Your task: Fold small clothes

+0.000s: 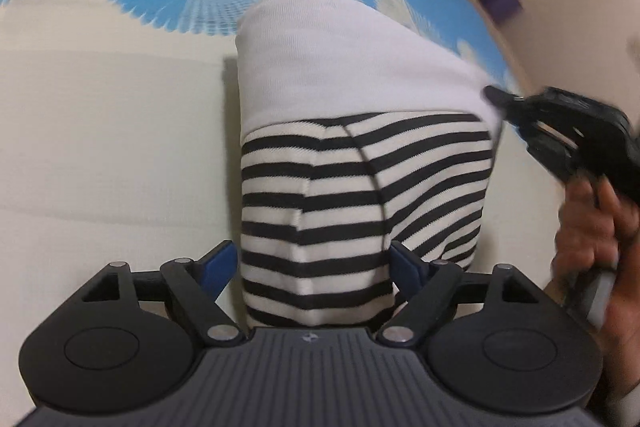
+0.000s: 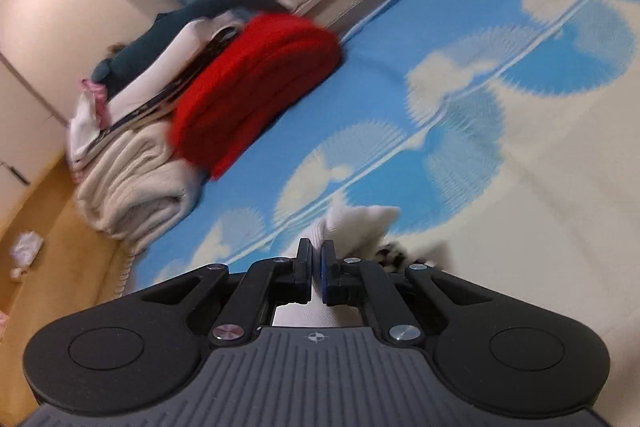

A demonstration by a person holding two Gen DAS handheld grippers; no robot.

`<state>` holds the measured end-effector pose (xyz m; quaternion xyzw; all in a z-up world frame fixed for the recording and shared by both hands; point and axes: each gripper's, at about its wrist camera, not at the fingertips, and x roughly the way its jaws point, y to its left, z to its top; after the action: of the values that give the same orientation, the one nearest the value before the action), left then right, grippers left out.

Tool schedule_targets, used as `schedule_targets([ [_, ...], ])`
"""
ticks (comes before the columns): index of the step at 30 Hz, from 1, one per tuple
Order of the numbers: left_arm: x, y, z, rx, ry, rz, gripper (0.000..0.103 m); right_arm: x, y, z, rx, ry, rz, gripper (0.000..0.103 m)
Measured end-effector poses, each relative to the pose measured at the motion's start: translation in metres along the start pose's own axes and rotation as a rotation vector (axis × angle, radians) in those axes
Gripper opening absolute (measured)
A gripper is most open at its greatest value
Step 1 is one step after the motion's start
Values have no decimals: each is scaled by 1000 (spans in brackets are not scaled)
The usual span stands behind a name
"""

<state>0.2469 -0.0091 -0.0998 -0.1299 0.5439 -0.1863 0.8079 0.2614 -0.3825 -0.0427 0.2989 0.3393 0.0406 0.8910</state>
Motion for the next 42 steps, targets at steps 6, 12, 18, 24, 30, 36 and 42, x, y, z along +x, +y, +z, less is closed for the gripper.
schedule_targets([
  [6,26,-16,-14,206,77,153,89,51,-12,-19,-88,212,-253,3],
  [12,12,-13,-12,160,48,91,88,57,-3,-26,-137,216,-267,5],
  [18,1,4,-3,46,26,38,88,26,-20,-17,-46,183,-92,49],
  [24,-2,3,-3,23,-2,32,88,17,-38,-31,-64,347,32,50],
  [30,-5,4,1,-41,-31,15,88,7,-34,-51,-233,416,28,50],
  [36,-4,-1,4,-39,-51,2,88,-12,-38,-46,-277,351,13,7],
  [42,-14,-1,11,-44,-100,-10,88,-53,-39,-23,-211,240,101,5],
])
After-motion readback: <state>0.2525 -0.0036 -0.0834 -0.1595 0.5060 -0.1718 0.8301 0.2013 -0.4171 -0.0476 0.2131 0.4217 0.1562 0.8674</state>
